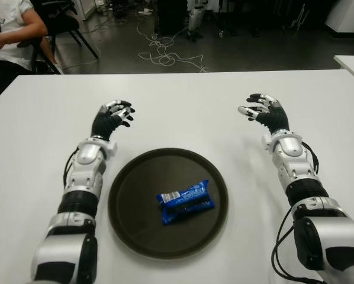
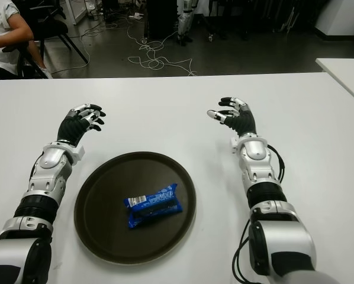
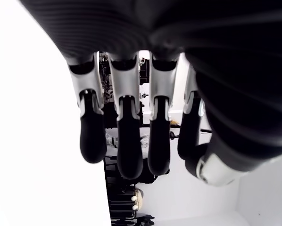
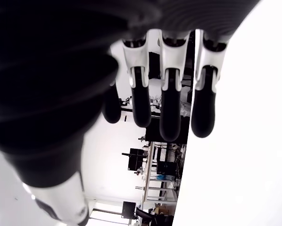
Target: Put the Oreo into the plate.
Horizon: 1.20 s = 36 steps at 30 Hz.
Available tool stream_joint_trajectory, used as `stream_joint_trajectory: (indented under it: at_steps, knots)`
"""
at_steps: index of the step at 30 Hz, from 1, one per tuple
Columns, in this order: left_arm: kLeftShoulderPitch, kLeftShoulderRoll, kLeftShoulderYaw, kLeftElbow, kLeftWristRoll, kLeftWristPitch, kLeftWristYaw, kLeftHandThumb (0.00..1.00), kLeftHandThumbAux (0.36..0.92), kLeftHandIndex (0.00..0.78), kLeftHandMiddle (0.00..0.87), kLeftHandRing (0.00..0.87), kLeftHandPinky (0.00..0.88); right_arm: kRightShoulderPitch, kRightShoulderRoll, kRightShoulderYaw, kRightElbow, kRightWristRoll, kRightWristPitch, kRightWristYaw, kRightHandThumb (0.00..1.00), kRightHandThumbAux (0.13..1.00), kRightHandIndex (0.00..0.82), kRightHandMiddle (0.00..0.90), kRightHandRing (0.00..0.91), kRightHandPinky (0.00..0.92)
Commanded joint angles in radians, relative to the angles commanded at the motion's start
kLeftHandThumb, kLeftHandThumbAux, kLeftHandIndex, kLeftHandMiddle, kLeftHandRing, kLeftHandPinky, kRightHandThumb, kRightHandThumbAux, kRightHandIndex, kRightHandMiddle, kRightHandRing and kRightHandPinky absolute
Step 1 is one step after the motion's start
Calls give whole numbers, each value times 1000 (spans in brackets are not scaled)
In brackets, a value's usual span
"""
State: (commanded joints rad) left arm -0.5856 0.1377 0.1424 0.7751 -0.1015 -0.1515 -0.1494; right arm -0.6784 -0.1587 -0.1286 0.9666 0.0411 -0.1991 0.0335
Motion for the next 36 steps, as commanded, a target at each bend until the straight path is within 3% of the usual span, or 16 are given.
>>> stream_joint_trajectory:
  at_steps: [36]
  knots:
    - [-9, 0, 5, 18, -7, -9, -2, 834, 673, 419, 467, 513, 577, -4, -6, 11, 27, -37, -40, -13, 57, 835, 338, 465, 495, 539]
